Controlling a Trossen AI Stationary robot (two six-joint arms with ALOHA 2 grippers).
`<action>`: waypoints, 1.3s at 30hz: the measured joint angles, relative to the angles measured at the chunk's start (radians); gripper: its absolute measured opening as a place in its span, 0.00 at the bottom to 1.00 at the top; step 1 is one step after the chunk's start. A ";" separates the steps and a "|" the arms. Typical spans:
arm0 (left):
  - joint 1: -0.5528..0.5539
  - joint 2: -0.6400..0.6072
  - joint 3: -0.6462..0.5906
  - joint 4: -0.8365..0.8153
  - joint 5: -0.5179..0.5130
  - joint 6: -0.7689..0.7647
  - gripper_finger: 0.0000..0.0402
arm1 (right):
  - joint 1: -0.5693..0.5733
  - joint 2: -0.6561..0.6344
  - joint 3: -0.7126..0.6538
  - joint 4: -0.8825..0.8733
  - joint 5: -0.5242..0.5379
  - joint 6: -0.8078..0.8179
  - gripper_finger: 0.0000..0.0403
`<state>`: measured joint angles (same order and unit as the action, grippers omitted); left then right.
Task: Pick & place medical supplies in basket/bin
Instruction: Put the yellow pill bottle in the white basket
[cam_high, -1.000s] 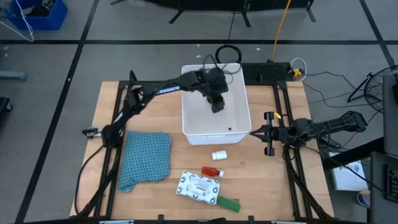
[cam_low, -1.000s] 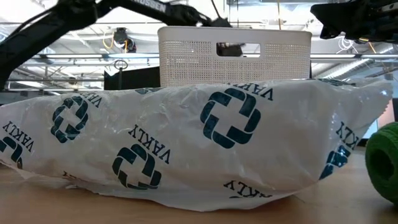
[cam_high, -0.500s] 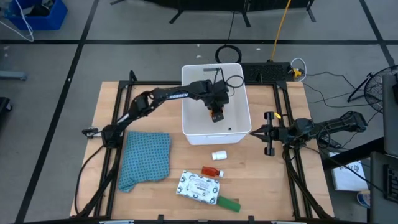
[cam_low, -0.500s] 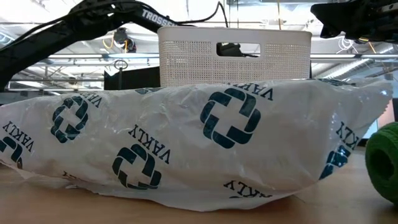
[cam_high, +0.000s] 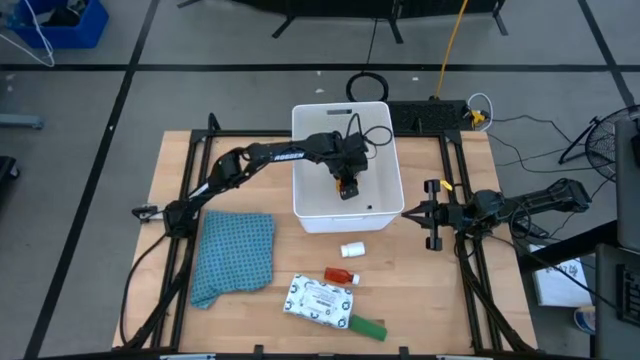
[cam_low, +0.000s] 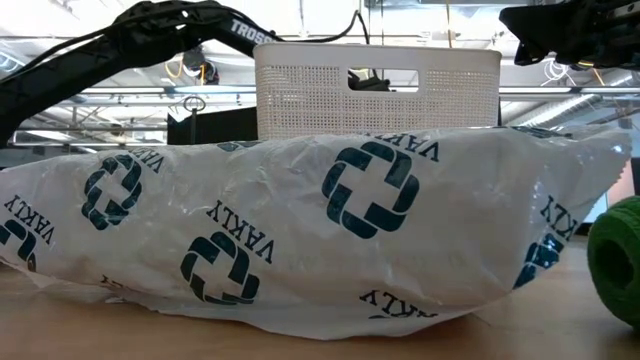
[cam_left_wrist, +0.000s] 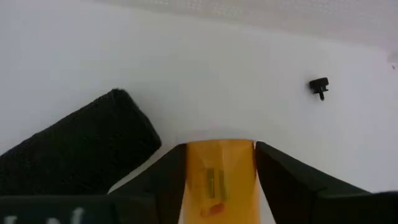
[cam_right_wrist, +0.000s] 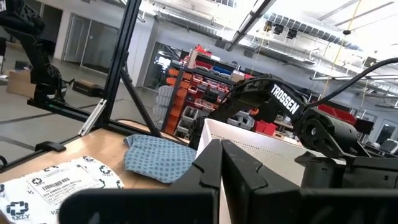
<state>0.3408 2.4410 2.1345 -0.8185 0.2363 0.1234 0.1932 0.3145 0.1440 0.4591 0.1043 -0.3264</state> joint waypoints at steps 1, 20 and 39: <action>-0.001 -0.004 -0.001 -0.001 0.000 0.000 0.51 | 0.000 0.000 0.000 0.000 0.000 0.000 0.00; -0.031 -0.400 0.001 -0.108 -0.127 0.091 0.76 | 0.000 0.000 0.000 0.001 0.000 -0.015 0.00; -0.060 -0.109 -0.001 -0.057 -0.113 0.080 0.46 | 0.000 0.000 0.000 0.005 0.000 0.001 0.00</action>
<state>0.2804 2.3321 2.1334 -0.8755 0.1233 0.2030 0.1932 0.3141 0.1440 0.4642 0.1043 -0.3256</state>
